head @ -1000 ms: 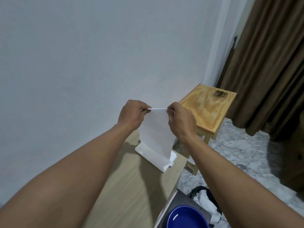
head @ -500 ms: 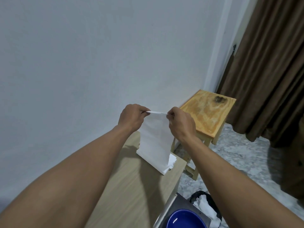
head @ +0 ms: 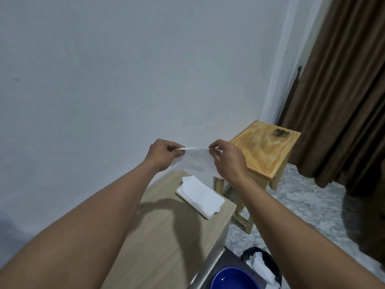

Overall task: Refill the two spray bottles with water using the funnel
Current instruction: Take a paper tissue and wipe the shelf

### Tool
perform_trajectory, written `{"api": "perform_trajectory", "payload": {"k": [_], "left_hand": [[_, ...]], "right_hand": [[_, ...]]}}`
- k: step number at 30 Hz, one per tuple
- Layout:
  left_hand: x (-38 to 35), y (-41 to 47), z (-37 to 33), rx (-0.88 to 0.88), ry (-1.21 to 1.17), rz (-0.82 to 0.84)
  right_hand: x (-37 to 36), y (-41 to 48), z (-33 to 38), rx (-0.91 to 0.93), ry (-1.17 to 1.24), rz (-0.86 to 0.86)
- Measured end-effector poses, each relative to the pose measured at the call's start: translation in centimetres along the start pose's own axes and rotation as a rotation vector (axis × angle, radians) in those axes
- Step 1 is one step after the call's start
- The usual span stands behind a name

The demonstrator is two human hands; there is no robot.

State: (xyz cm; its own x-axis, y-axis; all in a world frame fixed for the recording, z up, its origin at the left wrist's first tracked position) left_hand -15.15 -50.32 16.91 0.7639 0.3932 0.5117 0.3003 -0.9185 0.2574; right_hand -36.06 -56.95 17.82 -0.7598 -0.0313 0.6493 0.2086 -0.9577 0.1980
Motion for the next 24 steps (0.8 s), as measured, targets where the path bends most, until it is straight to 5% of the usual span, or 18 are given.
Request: {"api": "perform_trajectory", "payload": {"k": [11, 24], "left_hand": [[10.6, -17.0, 2.2, 0.138, -0.226, -0.071], [25.7, -49.1, 10.9, 0.389, -0.096, -0.340]], "right_hand": [[-4.8, -11.3, 5.7, 0.067, 0.224, 0.299], [-20.6, -36.8, 15.4, 0.166, 0.236, 0.678]]}}
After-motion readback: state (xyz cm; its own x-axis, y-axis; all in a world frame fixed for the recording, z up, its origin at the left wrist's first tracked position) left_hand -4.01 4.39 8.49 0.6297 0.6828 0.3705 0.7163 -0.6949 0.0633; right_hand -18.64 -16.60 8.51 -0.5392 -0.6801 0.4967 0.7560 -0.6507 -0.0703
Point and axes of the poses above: each hand's wrist, its own y-axis towards the middle knuckle, its own x-axis out of the back of the hand, z = x × y, the point moved 6 cm from there along y, towards the middle knuckle, and after that the axes turned 12 degrees about -x, right-handed, at the moved point
